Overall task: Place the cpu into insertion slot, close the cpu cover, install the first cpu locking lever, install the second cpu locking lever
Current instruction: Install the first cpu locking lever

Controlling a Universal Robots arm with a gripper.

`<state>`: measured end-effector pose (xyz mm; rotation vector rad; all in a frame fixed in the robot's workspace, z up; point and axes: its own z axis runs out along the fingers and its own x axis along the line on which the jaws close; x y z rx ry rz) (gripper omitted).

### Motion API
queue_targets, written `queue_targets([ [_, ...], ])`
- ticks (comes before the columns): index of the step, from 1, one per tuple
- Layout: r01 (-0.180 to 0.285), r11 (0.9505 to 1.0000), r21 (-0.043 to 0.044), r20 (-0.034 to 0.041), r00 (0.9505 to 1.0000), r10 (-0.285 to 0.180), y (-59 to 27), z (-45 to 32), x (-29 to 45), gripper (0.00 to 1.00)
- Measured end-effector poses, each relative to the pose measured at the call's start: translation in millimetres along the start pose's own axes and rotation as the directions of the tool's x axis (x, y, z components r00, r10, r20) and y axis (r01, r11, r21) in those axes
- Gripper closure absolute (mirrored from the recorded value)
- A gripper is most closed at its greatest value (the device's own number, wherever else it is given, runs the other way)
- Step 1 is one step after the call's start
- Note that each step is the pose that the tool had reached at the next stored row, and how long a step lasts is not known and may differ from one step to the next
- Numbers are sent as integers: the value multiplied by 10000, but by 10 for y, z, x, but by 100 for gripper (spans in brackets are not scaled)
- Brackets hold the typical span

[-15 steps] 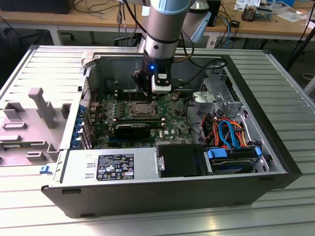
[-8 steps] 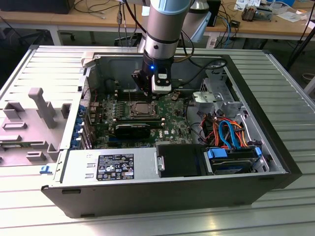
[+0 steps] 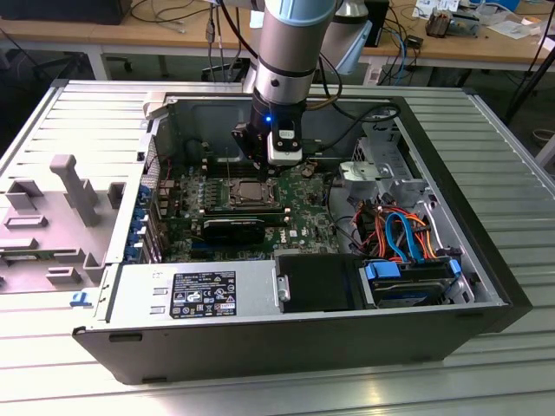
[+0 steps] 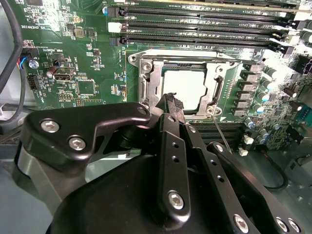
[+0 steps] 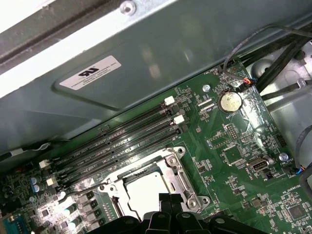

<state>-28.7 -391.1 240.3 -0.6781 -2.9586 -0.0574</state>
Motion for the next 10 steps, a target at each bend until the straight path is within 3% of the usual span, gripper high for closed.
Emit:
queue_targets([
  [10,51,10000,5,-1,10000,-51,-2,0,-1,89],
])
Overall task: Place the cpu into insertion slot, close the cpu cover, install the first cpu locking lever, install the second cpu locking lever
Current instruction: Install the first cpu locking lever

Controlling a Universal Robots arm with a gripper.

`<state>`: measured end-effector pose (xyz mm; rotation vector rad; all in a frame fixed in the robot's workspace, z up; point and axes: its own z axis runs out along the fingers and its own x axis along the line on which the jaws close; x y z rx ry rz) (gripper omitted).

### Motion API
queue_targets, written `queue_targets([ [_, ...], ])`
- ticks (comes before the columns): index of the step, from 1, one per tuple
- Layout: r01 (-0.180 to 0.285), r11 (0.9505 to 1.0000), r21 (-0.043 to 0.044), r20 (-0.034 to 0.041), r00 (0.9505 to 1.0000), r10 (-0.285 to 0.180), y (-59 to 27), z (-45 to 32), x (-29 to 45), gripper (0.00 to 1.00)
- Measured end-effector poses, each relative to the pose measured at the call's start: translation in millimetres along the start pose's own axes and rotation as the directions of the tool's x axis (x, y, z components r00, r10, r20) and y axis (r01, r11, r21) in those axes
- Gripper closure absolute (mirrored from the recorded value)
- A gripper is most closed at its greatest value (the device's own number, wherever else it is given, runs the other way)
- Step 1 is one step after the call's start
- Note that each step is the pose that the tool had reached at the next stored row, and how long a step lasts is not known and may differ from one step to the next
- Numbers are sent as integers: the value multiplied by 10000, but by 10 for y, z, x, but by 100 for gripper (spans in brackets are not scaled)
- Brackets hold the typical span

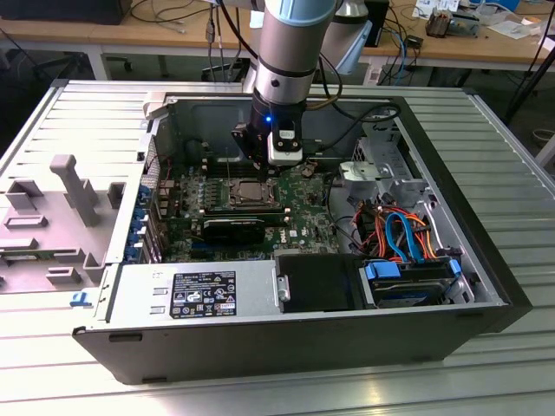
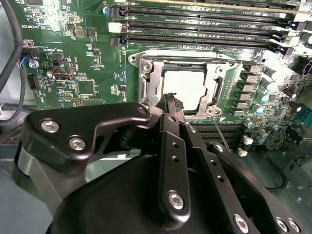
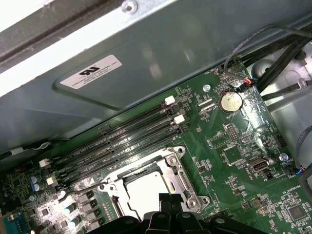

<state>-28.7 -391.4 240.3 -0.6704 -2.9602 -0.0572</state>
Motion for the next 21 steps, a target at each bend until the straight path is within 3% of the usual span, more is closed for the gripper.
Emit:
queue_targets([
  [21,138,9999,14,-3,9999,-138,-1,0,-1,89],
])
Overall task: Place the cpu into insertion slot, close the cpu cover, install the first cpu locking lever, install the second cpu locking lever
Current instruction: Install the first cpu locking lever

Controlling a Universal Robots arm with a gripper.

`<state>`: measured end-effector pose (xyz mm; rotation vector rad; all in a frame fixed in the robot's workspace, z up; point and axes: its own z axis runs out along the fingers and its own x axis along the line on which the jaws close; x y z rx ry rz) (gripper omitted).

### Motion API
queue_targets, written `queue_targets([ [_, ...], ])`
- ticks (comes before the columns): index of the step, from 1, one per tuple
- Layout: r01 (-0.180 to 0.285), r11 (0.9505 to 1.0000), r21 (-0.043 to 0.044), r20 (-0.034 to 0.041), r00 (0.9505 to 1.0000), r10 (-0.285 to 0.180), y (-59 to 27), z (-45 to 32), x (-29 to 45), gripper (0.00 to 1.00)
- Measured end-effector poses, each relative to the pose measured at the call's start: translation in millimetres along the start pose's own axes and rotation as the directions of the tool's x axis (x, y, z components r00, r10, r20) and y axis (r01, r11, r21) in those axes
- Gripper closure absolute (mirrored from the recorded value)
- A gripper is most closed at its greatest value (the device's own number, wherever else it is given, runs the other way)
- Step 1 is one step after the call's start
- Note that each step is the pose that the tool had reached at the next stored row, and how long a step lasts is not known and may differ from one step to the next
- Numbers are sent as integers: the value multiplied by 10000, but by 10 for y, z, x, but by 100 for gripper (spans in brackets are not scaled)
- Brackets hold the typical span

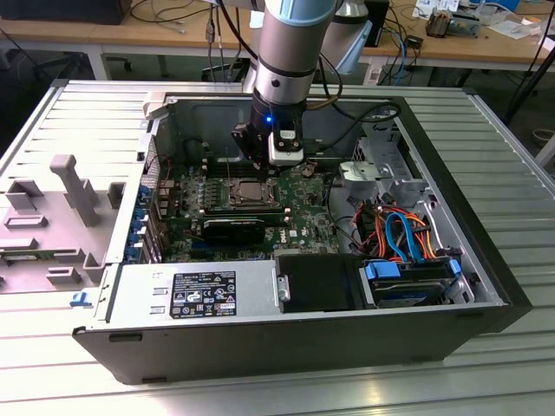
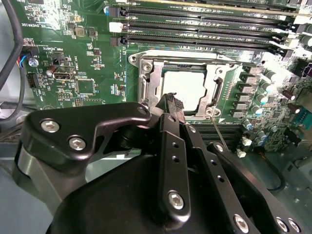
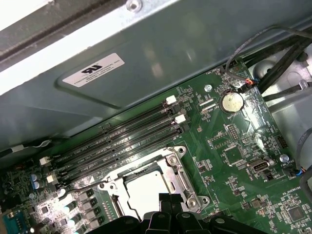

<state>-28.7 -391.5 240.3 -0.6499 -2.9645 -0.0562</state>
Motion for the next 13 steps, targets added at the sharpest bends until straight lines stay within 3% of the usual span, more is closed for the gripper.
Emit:
queue_targets([
  [13,74,10000,3,-2,10000,-74,0,1,0,89],
])
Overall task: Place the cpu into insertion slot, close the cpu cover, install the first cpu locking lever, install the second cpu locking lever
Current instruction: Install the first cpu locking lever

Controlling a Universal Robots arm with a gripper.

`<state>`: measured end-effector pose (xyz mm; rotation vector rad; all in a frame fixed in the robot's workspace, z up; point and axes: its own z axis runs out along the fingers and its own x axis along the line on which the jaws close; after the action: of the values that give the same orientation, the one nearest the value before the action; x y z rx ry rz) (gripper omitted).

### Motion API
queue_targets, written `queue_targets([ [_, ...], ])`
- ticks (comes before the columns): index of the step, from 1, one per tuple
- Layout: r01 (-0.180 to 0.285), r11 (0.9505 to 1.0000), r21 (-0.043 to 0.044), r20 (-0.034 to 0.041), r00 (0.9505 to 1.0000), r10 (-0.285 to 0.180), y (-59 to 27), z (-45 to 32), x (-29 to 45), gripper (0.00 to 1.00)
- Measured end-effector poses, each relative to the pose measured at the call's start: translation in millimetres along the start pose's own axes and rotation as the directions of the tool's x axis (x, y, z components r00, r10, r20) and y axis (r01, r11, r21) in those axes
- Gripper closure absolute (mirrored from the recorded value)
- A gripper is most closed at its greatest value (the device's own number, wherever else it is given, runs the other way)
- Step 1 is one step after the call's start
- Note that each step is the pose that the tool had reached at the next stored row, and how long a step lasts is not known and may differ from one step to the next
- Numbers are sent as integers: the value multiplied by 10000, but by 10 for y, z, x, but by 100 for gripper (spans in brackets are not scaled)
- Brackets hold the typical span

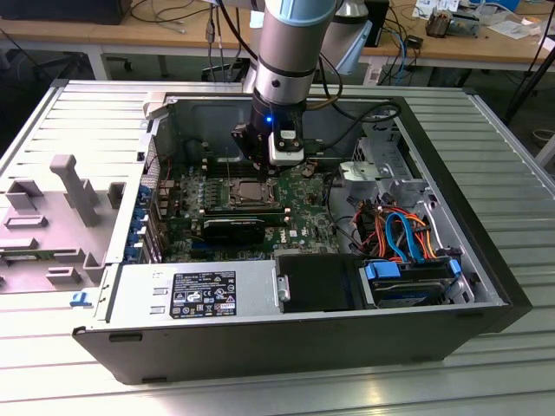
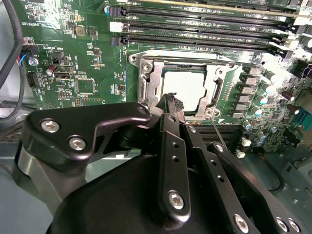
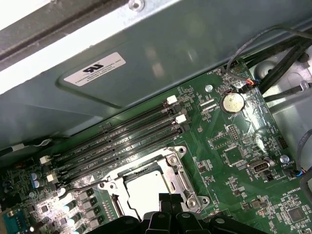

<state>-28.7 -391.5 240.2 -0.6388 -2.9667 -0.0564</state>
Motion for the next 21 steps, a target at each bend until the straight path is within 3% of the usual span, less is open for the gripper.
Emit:
queue_targets([
  [21,124,9999,5,-6,9999,-124,-2,0,-1,89],
])
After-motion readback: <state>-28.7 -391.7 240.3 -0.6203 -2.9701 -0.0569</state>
